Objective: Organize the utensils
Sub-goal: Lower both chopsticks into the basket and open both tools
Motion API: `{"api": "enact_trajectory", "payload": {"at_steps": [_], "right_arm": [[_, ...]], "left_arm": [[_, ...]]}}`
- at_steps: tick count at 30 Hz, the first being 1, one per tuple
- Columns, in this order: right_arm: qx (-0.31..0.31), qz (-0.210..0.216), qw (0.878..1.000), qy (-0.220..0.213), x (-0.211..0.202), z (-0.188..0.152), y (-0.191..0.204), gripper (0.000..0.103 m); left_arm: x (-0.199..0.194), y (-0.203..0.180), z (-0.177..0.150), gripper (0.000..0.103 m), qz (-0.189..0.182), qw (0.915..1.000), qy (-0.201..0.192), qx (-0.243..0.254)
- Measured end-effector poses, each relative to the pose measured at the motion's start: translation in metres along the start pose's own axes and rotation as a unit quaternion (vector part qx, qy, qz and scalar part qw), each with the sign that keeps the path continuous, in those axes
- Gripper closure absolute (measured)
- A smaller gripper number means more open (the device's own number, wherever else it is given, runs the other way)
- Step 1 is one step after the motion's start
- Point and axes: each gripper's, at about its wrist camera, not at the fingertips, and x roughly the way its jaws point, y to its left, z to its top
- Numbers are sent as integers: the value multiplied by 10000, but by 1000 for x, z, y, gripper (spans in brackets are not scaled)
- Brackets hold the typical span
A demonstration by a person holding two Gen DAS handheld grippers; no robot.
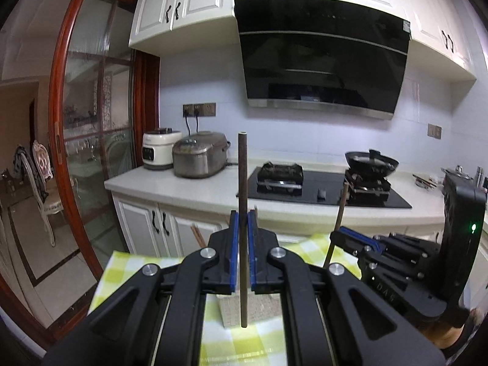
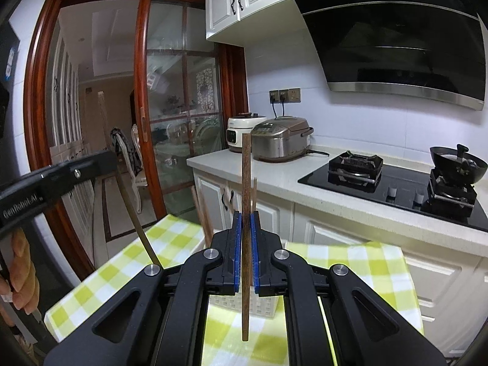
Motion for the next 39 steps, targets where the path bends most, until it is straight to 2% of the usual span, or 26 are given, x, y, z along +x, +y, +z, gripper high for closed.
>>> {"api": "enact_trajectory", "payload": {"at_steps": [8,14,23,30,39], "right_arm": [[-85,-68,9999,-84,32,39,-4,97],[-160,-60,9999,-23,55,47,-3,97],[-171,15,9993,319,93,32,-3,97],[-307,26,9966,767,120,12,2,97],[-8,74,9916,1291,149,-17,-9,96]], "left_arm": [[42,5,38,97,128,9998,-108,63],[73,15,41,97,127,9999,-13,-85],[120,34,13,97,19,9979,393,-519],[146,39,-10,97,-55,9959,725,-543],[172,42,-39,97,-55,9913,1148,-645]]}}
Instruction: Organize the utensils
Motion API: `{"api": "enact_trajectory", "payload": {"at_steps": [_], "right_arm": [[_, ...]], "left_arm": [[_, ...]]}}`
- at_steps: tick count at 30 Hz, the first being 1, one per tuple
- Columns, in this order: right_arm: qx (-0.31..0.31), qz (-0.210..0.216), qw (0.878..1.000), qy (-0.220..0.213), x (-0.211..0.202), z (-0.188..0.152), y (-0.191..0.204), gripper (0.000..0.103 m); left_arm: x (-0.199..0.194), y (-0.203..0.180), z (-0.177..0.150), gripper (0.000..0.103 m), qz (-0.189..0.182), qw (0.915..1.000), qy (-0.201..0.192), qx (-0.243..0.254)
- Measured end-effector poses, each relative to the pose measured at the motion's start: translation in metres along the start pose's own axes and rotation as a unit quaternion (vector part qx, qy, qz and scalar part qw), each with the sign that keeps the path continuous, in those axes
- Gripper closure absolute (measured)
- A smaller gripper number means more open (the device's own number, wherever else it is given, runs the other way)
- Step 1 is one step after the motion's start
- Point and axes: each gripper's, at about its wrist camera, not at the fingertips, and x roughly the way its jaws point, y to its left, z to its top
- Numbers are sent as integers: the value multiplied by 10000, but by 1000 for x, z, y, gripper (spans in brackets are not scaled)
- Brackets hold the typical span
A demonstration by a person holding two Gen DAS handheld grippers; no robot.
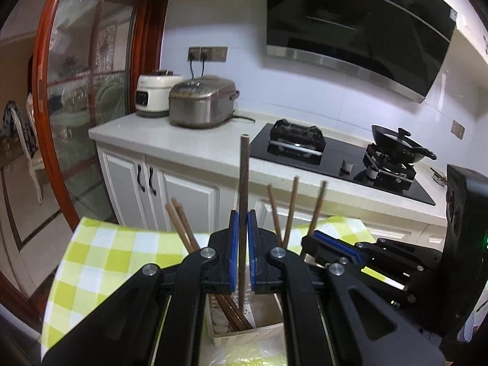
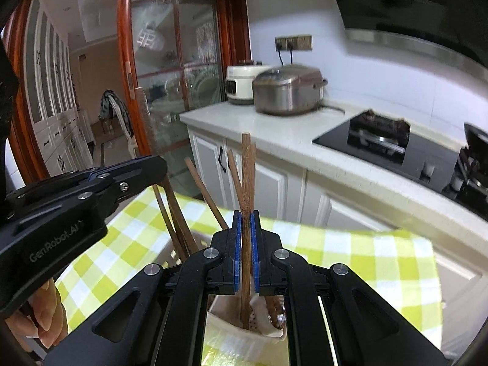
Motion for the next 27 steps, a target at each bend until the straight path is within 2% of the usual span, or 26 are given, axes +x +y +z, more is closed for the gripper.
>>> {"api": "enact_trajectory", "payload": {"at_steps": [7,10,13,15,17,20,21,23,25,27], "right_arm": [[234,-129,9996,-17,-3,-5,-18,92],[269,-178,9995,-72,-10,-4,-23,92],[252,-175,9995,-104,-17,-3,-24,92],[197,-168,9996,-140,-23,-2,-23,92],[135,-127,9996,-193,-32,-1,-19,92],[5,-61,9995,-312,-51,0,-12,92],[-31,-42,9993,-361,-58,0,-10,89],[-59,49,9990,-447,-72,0,-8,76],[-67,110,9984,-542,-84,-1,-6,51],[-107,155,9976,-664,-99,-5,-3,50]], "left_arm": [[1,18,-7,84,209,9996,12,-193],[-8,21,-6,71,337,9992,-100,-167],[-19,21,-5,67,413,9989,-201,-65],[-27,20,-5,58,419,9988,-254,-4],[-38,20,-6,44,401,9986,-335,54],[-57,22,-11,33,440,9979,-465,114],[-63,22,-13,28,440,9977,-495,114],[-76,25,-17,15,460,9973,-560,84],[-92,27,-25,10,511,9965,-661,70],[-106,26,-32,6,534,9959,-718,110]]}}
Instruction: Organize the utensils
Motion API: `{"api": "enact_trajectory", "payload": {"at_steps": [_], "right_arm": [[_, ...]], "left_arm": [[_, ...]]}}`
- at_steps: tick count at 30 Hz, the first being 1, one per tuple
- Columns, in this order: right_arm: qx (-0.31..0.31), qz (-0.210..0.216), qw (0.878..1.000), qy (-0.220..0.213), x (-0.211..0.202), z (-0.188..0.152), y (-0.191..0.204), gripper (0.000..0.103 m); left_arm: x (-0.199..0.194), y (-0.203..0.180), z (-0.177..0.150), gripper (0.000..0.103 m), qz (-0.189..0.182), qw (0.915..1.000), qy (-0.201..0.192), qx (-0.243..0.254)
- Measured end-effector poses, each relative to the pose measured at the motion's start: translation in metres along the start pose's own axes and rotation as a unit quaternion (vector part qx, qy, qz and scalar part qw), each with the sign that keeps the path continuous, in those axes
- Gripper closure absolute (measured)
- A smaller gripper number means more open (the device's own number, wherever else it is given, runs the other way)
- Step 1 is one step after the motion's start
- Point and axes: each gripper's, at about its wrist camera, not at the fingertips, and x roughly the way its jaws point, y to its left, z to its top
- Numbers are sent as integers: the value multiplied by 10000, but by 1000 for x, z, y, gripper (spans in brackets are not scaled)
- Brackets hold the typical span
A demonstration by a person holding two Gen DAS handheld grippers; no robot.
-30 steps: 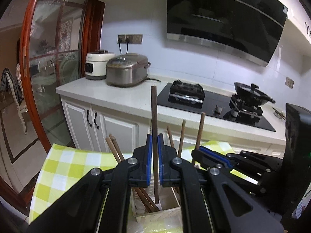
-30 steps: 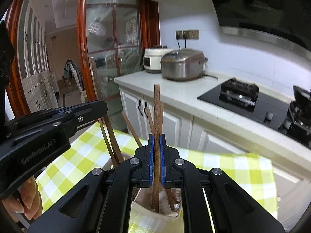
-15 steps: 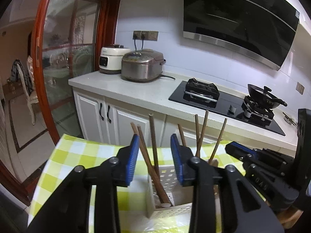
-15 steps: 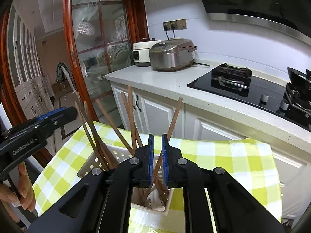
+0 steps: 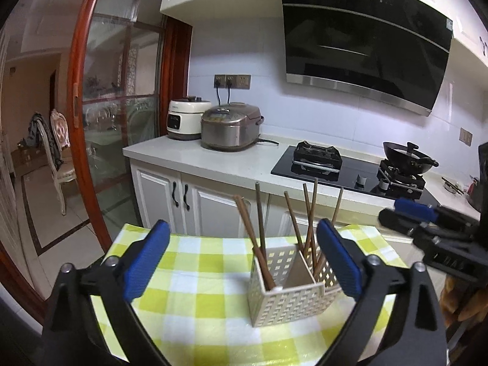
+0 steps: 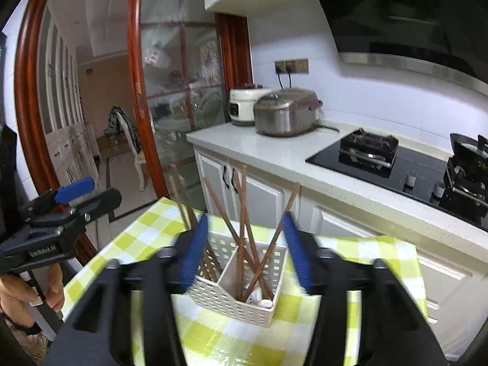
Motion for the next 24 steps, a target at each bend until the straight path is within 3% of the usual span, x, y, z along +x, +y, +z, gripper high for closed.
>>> {"api": "enact_trajectory", "payload": {"at_steps": [2,6,10,24], "right_arm": [[7,44,10000,-20,-11,-4,3,48],[20,191,9998,-105,-37,-20,11,32],[73,234,9996,-157,-56,-40,19,24],[134,339,9988,-337,-102,-94,33,18]], "left_arm": [[-17,0,-8,5,7,10000,-72,63],[-42,-1,-26,5,24,9998,-127,140],[-62,-8,-43,5,2,9997,-160,166],[-102,-28,-88,5,-281,9985,-310,364]]}}
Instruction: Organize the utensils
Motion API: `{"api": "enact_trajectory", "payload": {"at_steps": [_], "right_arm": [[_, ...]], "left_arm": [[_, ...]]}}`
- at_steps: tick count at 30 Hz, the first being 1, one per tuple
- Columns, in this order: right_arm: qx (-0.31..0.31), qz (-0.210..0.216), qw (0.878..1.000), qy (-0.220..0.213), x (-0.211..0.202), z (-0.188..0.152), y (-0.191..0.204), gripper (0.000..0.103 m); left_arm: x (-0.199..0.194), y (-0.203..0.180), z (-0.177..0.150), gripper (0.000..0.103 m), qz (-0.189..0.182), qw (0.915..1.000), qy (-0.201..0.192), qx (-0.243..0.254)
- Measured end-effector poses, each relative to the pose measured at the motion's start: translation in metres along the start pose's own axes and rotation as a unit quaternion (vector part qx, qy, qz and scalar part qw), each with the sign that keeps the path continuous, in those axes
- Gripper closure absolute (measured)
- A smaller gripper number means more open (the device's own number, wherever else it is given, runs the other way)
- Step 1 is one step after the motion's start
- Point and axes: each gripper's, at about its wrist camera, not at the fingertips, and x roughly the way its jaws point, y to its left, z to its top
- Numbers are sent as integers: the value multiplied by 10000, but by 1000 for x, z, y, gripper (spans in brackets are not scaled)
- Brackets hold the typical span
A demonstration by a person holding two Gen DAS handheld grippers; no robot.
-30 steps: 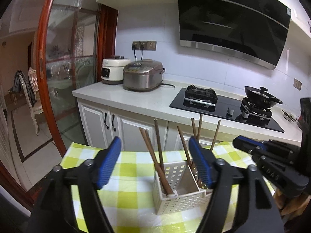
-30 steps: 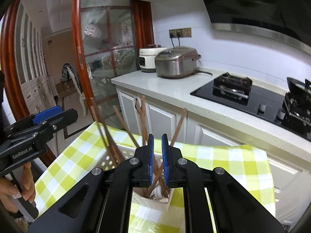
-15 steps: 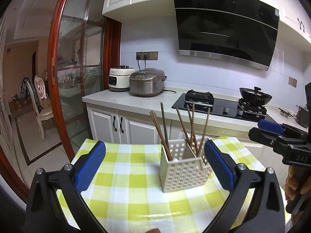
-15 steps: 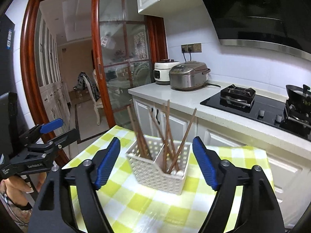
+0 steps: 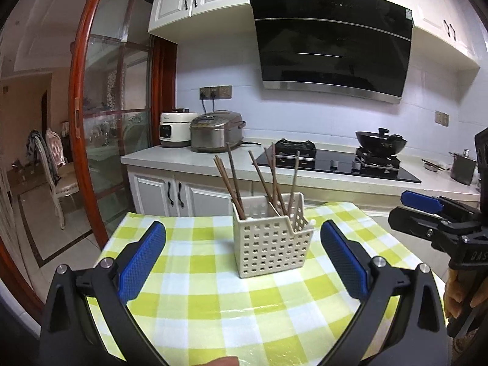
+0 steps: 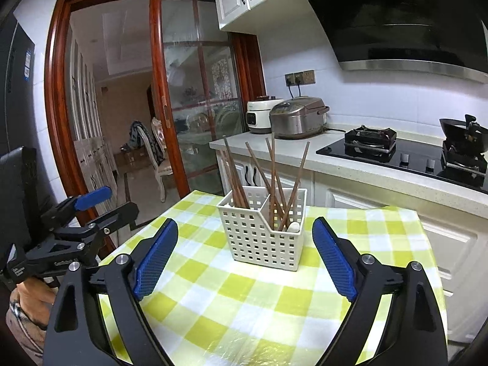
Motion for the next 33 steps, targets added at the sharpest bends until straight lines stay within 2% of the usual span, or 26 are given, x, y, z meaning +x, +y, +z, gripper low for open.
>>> {"api": "enact_trajectory", "payload": {"at_steps": [7,33], "right_arm": [[-73,-17,10000,12,-1,-4,3,18],[15,-82,10000,-22,4,-9,-3,18]], "left_arm": [[7,-1,-10,5,-30,9999,141,6],[1,-4,-11,5,-69,9999,3,-103]]}}
